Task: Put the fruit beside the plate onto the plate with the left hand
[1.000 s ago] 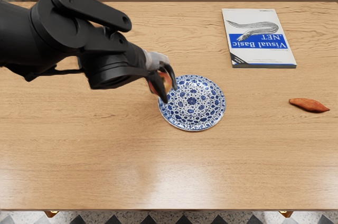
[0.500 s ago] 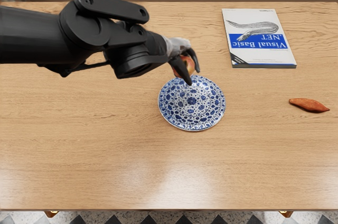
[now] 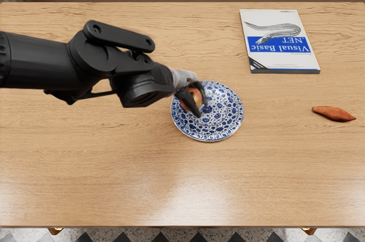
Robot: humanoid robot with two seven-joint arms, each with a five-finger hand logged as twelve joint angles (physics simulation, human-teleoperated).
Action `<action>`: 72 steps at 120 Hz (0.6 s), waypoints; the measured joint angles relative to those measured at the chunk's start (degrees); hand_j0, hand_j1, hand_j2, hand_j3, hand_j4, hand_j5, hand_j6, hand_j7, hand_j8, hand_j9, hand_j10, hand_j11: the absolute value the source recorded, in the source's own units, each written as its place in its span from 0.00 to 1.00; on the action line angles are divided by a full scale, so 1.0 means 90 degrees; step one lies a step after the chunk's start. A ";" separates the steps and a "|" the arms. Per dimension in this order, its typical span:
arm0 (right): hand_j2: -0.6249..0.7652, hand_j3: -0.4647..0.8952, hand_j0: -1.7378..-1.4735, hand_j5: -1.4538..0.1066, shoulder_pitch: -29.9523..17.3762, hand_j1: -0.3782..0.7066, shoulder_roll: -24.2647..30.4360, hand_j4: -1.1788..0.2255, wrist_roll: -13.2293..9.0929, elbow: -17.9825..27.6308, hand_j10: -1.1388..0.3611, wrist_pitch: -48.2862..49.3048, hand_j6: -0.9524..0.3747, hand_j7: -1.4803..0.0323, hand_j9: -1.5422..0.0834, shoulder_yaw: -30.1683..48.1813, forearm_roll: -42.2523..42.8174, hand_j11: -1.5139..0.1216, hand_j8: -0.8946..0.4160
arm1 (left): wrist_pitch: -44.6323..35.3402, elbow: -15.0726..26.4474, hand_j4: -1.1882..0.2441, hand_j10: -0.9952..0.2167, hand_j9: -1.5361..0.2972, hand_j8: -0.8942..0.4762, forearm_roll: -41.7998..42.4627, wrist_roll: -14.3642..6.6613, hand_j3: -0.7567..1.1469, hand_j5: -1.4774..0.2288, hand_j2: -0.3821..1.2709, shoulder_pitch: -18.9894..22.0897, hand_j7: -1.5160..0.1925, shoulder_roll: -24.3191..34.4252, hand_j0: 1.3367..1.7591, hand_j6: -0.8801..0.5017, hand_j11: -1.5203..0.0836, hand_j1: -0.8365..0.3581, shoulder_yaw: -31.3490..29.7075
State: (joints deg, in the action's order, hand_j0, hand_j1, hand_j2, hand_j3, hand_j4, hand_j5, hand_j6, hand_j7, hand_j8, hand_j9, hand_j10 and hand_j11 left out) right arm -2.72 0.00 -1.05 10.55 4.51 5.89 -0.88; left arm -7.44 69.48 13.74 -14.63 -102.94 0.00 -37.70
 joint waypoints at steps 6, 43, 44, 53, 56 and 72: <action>0.45 0.34 0.30 0.92 0.0000 0.04 0.0000 0.83 -0.0001 0.0000 0.75 0.0002 0.71 0.97 0.94 0.0000 0.0000 0.91 0.67 | -0.0012 0.0003 0.22 0.39 0.32 0.47 0.0010 0.0002 0.40 0.34 0.39 0.0001 0.35 0.0000 0.71 0.41 0.31 0.39 -0.0023; 0.45 0.34 0.30 0.92 0.0000 0.04 0.0000 0.83 0.0000 0.0000 0.75 0.0000 0.71 0.97 0.94 0.0000 0.0000 0.91 0.67 | -0.0680 -0.0038 0.60 0.63 0.65 0.54 -0.0040 0.0005 0.40 0.68 0.28 -0.0008 0.69 0.0000 0.75 0.52 0.73 0.76 -0.0049; 0.45 0.34 0.30 0.92 0.0000 0.04 0.0000 0.83 0.0000 0.0000 0.75 0.0000 0.71 0.97 0.94 0.0000 0.0000 0.91 0.67 | -0.0689 -0.0038 0.61 0.64 0.66 0.54 -0.0041 0.0005 0.40 0.69 0.28 -0.0008 0.70 0.0000 0.75 0.52 0.74 0.77 -0.0049; 0.45 0.34 0.30 0.92 0.0000 0.04 0.0000 0.83 0.0000 0.0000 0.75 0.0002 0.71 0.97 0.94 0.0000 0.0000 0.91 0.67 | -0.0709 -0.0018 0.67 0.69 0.71 0.57 -0.0039 0.0005 0.40 0.74 0.26 -0.0147 0.76 0.0000 0.75 0.55 0.80 0.84 -0.0081; 0.45 0.34 0.30 0.92 0.0000 0.04 0.0000 0.83 0.0000 0.0000 0.75 0.0002 0.71 0.97 0.94 0.0000 0.0000 0.91 0.67 | -0.0682 0.0020 0.69 0.70 0.73 0.58 -0.0034 0.0003 0.40 0.75 0.26 -0.0295 0.77 0.0000 0.75 0.56 0.82 0.85 -0.0130; 0.45 0.34 0.30 0.92 0.0000 0.04 0.0000 0.83 0.0000 0.0000 0.75 0.0002 0.71 0.97 0.94 0.0000 0.0000 0.91 0.67 | 0.1410 0.0775 0.76 0.76 0.78 0.62 0.0015 -0.0014 0.40 0.81 0.25 -0.0888 0.83 0.2294 0.76 0.60 0.88 0.92 -0.0901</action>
State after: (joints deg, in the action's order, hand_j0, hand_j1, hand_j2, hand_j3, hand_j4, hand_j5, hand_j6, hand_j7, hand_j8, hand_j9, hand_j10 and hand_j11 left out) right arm -2.73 0.00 -1.05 10.55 4.53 5.89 -0.88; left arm 5.26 76.45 13.88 -14.76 -110.93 20.65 -45.81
